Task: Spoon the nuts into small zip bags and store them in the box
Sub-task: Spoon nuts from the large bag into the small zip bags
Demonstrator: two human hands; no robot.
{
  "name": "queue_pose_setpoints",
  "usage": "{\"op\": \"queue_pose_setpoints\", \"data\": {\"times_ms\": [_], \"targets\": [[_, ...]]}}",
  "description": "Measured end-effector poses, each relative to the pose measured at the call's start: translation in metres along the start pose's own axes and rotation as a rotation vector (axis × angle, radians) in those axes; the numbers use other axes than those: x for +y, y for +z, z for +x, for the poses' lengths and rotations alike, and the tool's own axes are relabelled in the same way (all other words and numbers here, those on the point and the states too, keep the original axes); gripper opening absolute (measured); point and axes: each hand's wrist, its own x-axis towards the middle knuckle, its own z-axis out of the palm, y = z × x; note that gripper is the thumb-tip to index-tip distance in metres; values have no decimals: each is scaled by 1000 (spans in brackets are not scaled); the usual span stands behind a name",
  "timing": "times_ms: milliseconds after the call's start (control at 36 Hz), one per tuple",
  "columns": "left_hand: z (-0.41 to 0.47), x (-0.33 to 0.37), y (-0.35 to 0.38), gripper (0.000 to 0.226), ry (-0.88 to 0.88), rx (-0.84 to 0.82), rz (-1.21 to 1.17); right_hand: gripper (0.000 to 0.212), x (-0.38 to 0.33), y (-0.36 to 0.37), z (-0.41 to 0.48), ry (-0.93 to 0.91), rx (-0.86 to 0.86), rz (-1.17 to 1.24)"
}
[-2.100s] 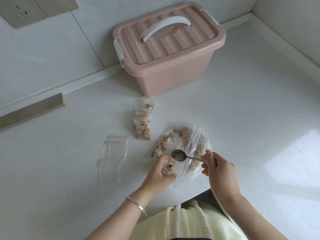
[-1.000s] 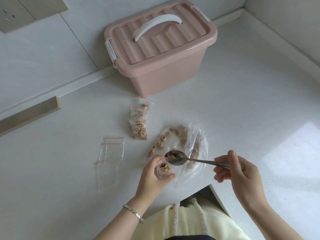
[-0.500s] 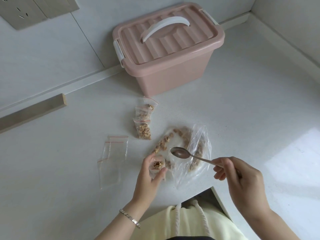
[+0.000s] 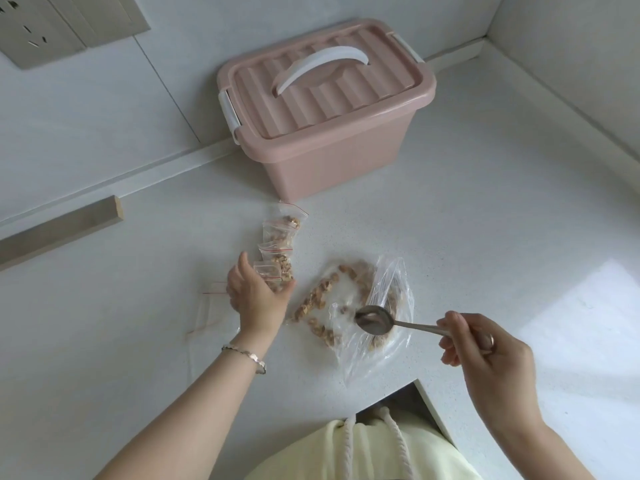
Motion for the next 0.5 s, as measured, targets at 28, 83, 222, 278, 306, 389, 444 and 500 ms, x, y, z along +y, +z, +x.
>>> {"op": "queue_pose_setpoints", "data": {"times_ms": [28, 83, 222, 278, 306, 389, 444, 500], "targets": [[-8, 5, -1, 92, 62, 59, 32, 42, -1, -2, 2, -15, 15, -35], [-30, 14, 1, 85, 257, 113, 31, 34, -4, -6, 6, -85, 48, -131], [-88, 29, 29, 121, 329, -383, 261, 42, -14, -4, 25, -214, -42, -201], [-95, 31, 44, 118, 254, -433, 371, 42, -12, 2, 35, -182, -167, -203], [-94, 32, 48, 108, 211, -452, 422, 42, -11, 5, 39, -178, -223, -224], [-84, 34, 51, 60, 163, -446, 534, 40, -5, 18, 49, -216, -363, -367], [-78, 34, 47, 31, 182, -384, 498, 32, -2, 28, 56, -247, -440, -466], [-73, 32, 40, 19, 203, -348, 426, 17, 2, 40, 65, -276, -547, -582]]}}
